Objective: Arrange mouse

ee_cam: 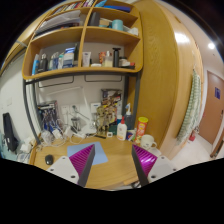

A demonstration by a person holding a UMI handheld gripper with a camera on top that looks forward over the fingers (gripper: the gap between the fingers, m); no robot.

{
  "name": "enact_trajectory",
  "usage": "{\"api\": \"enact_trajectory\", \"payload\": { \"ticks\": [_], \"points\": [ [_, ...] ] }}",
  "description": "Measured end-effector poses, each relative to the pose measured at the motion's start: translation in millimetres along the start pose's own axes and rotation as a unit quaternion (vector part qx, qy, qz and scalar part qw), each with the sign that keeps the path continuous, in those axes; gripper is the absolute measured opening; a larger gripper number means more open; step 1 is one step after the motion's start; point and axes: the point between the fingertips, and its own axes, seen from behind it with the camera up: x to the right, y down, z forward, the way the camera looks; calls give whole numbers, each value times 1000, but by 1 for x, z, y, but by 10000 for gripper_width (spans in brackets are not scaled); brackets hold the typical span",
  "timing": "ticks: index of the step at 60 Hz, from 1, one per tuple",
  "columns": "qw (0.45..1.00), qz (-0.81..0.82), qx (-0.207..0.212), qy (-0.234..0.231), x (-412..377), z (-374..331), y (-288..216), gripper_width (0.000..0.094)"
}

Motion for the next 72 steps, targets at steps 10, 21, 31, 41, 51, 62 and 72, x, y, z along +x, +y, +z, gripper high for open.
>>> {"api": "enact_trajectory", "payload": {
  "ticks": [10, 21, 31, 41, 51, 62, 72],
  "points": [
    [999, -9, -19, -50, -63, 27, 65, 737],
    [987, -42, -81, -131, -176, 45, 154, 738],
    [970, -65, -130, -197, -277, 62, 216, 742],
    [956, -83, -161, -230, -351, 90, 251, 745],
    [952, -84, -178, -234, -402, 136, 261, 746],
    [953, -80, -186, -226, -436, 187, 256, 732],
    [955, -84, -183, -219, -455, 221, 253, 726]
  ]
}}
